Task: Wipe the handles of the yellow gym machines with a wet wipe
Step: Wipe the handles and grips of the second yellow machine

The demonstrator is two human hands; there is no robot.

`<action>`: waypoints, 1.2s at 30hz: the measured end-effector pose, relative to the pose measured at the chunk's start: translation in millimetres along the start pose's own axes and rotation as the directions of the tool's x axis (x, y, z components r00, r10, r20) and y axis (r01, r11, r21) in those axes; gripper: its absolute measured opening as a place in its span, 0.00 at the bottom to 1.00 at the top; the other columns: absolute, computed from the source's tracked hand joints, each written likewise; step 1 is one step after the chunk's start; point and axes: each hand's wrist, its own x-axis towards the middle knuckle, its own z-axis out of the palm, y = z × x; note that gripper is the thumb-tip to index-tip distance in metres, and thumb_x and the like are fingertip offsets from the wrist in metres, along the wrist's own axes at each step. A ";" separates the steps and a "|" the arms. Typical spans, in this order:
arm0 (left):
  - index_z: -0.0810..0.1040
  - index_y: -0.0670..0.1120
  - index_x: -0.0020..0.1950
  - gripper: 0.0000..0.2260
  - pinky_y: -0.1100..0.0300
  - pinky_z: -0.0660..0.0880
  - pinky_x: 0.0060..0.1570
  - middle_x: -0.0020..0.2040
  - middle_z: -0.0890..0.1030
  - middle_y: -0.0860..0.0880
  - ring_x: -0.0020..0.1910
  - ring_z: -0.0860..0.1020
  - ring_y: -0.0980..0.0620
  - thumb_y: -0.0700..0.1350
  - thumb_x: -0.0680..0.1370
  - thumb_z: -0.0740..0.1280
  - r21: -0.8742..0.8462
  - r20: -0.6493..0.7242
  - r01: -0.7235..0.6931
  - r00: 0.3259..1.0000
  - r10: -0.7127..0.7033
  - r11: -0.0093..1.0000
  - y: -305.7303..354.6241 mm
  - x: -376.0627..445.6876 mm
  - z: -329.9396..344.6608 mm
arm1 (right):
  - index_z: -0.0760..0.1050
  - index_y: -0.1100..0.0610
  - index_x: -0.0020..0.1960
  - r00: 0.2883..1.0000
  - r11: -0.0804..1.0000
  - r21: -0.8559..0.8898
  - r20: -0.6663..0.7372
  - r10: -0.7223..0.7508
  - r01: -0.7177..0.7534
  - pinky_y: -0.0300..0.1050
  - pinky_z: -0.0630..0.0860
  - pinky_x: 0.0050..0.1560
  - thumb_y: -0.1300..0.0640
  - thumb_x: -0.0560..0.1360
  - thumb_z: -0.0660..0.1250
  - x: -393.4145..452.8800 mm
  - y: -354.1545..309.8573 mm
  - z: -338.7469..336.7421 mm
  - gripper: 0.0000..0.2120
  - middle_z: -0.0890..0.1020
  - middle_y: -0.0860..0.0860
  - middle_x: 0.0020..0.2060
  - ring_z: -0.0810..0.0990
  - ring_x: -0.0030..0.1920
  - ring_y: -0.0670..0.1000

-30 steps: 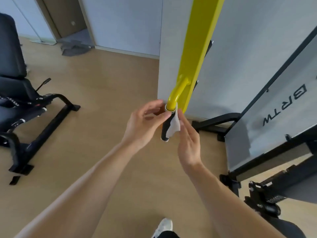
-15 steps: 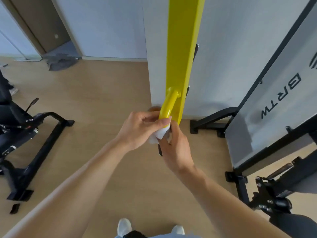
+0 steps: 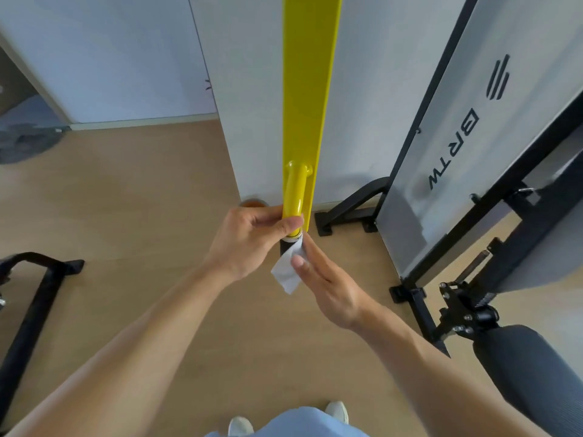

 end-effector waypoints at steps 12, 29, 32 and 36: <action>0.88 0.53 0.54 0.10 0.75 0.72 0.43 0.44 0.88 0.58 0.44 0.83 0.66 0.54 0.76 0.73 0.010 0.016 -0.047 0.999 0.047 0.999 0.7 0.0 2.7 | 0.68 0.47 0.57 0.887 0.994 -0.089 -0.462 0.011 -0.059 0.38 0.70 0.33 0.50 0.81 0.64 30.5 5.4 37.6 0.07 0.79 0.41 0.32 0.77 0.31 0.43; 0.88 0.51 0.51 0.10 0.74 0.72 0.43 0.43 0.88 0.56 0.43 0.83 0.65 0.54 0.76 0.73 -0.014 -0.005 -0.084 0.996 0.084 0.996 1.6 -1.4 6.2 | 0.67 0.45 0.60 0.913 0.889 -0.316 -0.344 0.219 -0.332 0.48 0.76 0.40 0.43 0.81 0.62 9.6 66.9 49.1 0.11 0.78 0.41 0.37 0.78 0.37 0.44; 0.88 0.51 0.51 0.09 0.73 0.72 0.42 0.41 0.87 0.56 0.42 0.83 0.65 0.54 0.76 0.73 -0.008 -0.004 -0.085 0.996 0.085 0.996 1.3 0.1 6.8 | 0.69 0.47 0.58 0.908 0.961 -0.206 -0.411 0.088 -0.186 0.44 0.78 0.41 0.46 0.80 0.62 17.6 45.9 39.9 0.09 0.83 0.46 0.41 0.82 0.41 0.46; 0.88 0.53 0.52 0.11 0.68 0.74 0.48 0.47 0.88 0.55 0.50 0.84 0.62 0.57 0.74 0.73 -0.014 -0.016 -0.067 0.998 0.066 0.998 0.3 0.9 11.4 | 0.66 0.46 0.58 0.888 0.953 -0.248 -0.458 0.044 -0.175 0.47 0.76 0.37 0.48 0.81 0.62 23.7 39.8 36.3 0.08 0.80 0.48 0.37 0.80 0.37 0.48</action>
